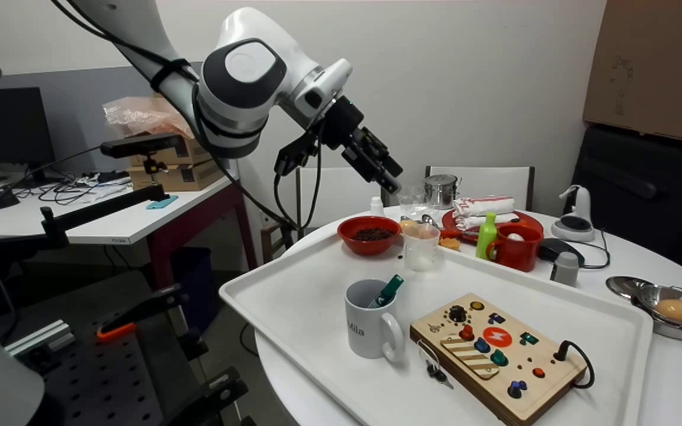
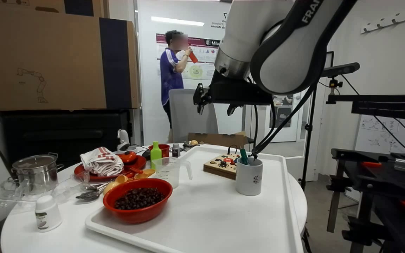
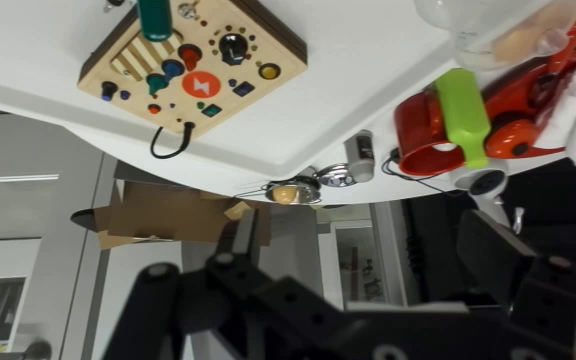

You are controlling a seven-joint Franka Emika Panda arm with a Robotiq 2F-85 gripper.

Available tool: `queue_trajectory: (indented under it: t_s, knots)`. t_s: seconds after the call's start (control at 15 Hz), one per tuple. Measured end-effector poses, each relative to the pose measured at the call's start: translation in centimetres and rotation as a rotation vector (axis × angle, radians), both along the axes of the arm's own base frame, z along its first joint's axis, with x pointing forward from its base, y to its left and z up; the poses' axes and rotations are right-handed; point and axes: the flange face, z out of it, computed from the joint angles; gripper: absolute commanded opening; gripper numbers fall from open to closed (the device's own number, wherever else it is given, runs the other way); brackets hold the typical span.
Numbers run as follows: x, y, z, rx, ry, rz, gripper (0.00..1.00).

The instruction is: Put the green marker inside the white mug

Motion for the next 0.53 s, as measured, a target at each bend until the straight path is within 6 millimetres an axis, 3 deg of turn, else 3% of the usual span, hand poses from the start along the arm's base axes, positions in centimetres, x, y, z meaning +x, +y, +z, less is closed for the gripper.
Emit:
queue_trajectory:
  t_s: [0.53]
  knots:
    - [0.8, 3.3, 4.0, 0.169, -0.053, 0.243, 1.00]
